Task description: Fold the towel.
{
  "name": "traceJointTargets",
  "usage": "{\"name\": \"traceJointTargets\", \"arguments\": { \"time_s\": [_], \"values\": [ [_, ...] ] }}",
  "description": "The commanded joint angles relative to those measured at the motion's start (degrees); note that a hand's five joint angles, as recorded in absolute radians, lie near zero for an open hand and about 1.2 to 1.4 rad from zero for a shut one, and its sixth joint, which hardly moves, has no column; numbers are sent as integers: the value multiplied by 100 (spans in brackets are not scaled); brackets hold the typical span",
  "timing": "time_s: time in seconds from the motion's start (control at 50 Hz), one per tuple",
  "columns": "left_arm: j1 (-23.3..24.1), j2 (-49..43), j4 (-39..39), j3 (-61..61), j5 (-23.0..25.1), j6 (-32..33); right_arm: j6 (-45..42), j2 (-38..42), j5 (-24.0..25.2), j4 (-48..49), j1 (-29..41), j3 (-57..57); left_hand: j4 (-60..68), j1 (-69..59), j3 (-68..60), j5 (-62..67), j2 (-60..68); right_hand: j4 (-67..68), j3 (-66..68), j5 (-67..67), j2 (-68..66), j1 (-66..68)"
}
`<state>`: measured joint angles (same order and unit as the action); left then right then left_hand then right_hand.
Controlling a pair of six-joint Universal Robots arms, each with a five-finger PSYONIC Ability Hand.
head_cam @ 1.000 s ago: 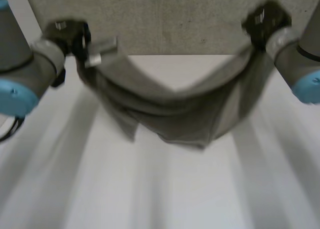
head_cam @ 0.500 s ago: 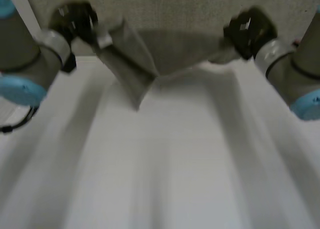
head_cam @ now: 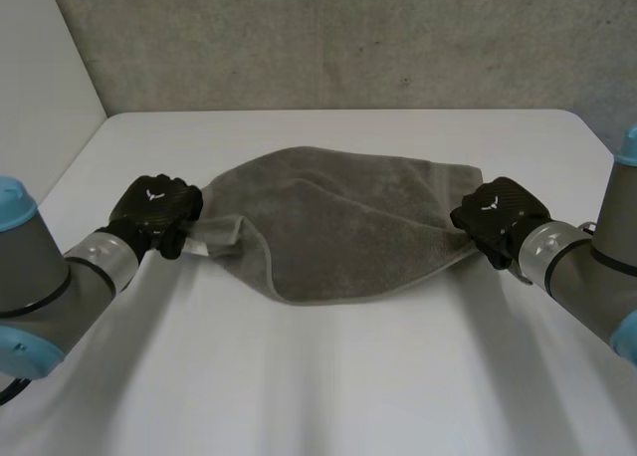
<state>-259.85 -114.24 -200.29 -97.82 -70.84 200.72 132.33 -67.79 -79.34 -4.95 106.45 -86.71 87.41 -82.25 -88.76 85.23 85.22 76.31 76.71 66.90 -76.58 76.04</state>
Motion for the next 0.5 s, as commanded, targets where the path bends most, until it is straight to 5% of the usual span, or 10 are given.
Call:
{"name": "traceJointTargets", "arguments": {
  "time_s": [0.02, 0.04, 0.06, 0.1, 0.16, 0.5],
  "values": [
    [-110, 183, -423, -501, 61, 749, 21, -120, 6, 320, -98, -435, -1580, 1064, 1715, -2362, -1360, 369, 329, 310, -342, 396],
    [-110, 218, -571, -631, 61, 915, 21, -120, 6, 389, -116, -505, -3295, 2779, 3430, -4077, -3076, 369, 329, 310, -342, 396],
    [-110, 218, -573, -633, 61, 916, 21, -120, 6, 390, -116, -505, -3312, 2796, 3447, -4094, -3093, 369, 329, 310, -342, 396],
    [-119, 314, -879, -886, 61, 1266, 21, -120, 6, 495, -116, -636, -5792, 5276, 5927, -6574, -5573, 369, 329, 310, -342, 396],
    [-119, 402, -1134, -1124, 61, 1600, 21, -112, 15, 539, -125, -725, -6556, 6040, 6691, -7338, -6336, 369, 329, 310, -342, 396],
    [435, 570, -1785, -1723, -18, 1901, 29, -112, 94, 601, -116, -936, -7097, 6581, 7232, -7879, -6878, 369, 329, 310, -342, 396]
  ]
}}
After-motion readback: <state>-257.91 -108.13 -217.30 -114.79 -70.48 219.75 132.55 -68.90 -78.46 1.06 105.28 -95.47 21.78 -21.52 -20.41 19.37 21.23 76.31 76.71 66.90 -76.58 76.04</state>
